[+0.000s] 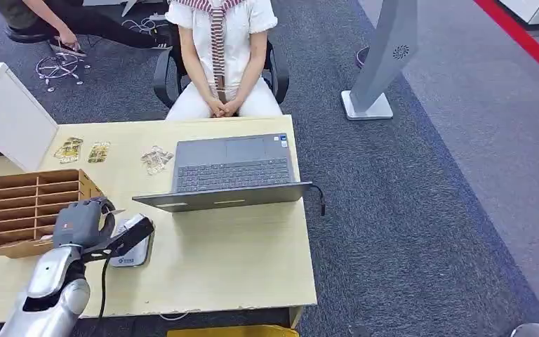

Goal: Pass the card to the sensor for recognition and then transmit it.

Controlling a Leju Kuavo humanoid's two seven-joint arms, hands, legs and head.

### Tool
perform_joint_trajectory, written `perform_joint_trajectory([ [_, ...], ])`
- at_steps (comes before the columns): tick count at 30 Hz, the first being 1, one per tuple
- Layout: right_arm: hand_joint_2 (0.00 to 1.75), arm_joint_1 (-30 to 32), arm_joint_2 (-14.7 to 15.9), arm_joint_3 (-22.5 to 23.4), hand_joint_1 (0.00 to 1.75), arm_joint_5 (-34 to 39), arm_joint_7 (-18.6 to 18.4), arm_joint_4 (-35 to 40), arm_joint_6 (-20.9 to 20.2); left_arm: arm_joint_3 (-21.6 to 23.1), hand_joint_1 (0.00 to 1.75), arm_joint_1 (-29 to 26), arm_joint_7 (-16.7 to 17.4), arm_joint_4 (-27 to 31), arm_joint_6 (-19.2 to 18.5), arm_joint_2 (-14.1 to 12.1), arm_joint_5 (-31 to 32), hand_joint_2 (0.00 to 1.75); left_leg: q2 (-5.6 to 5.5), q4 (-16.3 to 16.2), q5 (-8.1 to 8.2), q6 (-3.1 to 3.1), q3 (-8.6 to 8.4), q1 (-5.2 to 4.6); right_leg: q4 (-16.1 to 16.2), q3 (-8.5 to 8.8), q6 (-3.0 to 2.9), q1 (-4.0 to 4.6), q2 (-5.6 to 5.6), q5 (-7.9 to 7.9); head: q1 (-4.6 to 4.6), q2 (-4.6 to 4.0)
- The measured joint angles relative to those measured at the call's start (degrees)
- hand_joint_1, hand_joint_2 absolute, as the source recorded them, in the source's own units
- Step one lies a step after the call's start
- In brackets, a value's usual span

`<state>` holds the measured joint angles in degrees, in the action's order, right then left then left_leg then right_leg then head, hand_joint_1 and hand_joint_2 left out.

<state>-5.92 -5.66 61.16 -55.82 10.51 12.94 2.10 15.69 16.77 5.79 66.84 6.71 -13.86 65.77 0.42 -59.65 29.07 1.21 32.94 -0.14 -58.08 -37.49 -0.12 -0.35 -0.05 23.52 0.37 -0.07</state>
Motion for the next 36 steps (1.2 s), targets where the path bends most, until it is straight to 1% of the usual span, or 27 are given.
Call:
perform_joint_trajectory([
  [9, 0.00, 0.0, 0.0, 0.0, 0.00, 0.0, 0.0, 0.0, -0.2, 1.7, 1.75, 0.7, -0.8, -1.5, -2.9, -0.8, -0.4, 1.75, 0.00, 0.0, 0.00, 0.00, 0.00, 0.00, 0.0, 0.00, 0.00, 0.00, 0.00, 0.00, 0.02, -0.02],
  [15, 0.00, 0.0, 0.0, 0.0, 0.00, -0.1, -0.2, 0.0, -0.2, 3.4, 1.75, 1.2, -1.3, -2.4, -4.2, -1.4, -0.6, 1.75, 0.00, 0.0, 0.00, 0.00, 0.00, 0.00, 0.0, 0.00, 0.00, 0.00, 0.00, 0.00, 0.02, 0.00],
  [21, 0.00, -0.1, 0.0, 0.0, 0.00, -0.1, -0.2, 0.0, -0.3, 6.3, 1.75, 1.3, -2.0, -2.8, -5.0, -1.7, 0.1, 1.75, 0.00, 0.0, 0.00, 0.00, 0.01, 0.00, 0.0, 0.00, 0.00, 0.00, 0.00, 0.00, 0.02, -0.02],
  [24, 0.00, -0.1, 0.0, 0.0, 0.00, 0.0, -0.2, 0.0, -0.3, 7.9, 1.75, 1.3, -1.9, -2.8, -6.4, -1.9, 0.2, 1.75, -0.01, 0.0, 0.00, 0.00, 0.01, 0.00, 0.0, 0.00, 0.00, 0.00, -0.01, 0.00, 0.00, 0.00],
  [28, 0.00, -0.1, 0.0, 0.0, 0.00, 0.0, -0.2, 0.0, -0.2, 10.2, 1.75, 1.8, -1.4, -2.8, -8.5, -2.9, -1.2, 1.75, -0.01, 0.0, 0.00, 0.00, 0.00, 0.00, 0.0, 0.01, 0.00, 0.00, -0.01, 0.00, 0.02, -0.02],
  [32, 0.00, -0.1, 0.0, 0.0, 0.00, 0.0, -0.2, 0.0, -0.2, 11.3, 1.75, 2.2, -1.3, -2.8, -9.1, -3.6, -1.6, 1.75, -0.01, 0.0, 0.00, 0.00, 0.01, 0.00, 0.0, 0.02, 0.00, 0.00, -0.01, 0.00, 0.02, -0.02],
  [34, 0.00, -0.1, 0.0, 0.0, 0.00, 0.0, -0.2, 0.0, -0.2, 11.5, 1.75, 2.3, -1.1, -2.8, -10.0, -3.9, -2.4, 1.75, -0.01, 0.0, 0.00, 0.00, 0.01, 0.00, 0.0, 0.03, 0.00, 0.00, -0.01, 0.00, 0.02, -0.02],
  [36, 0.00, -0.1, 0.0, 0.0, 0.00, 0.0, -0.2, 0.0, -0.2, 11.5, 1.75, 2.3, -1.1, -2.8, -10.0, -3.9, -2.4, 1.75, -0.01, 0.0, 0.00, 0.00, 0.01, 0.00, 0.0, 0.03, 0.00, 0.00, -0.01, 0.00, 0.02, -0.02],
])
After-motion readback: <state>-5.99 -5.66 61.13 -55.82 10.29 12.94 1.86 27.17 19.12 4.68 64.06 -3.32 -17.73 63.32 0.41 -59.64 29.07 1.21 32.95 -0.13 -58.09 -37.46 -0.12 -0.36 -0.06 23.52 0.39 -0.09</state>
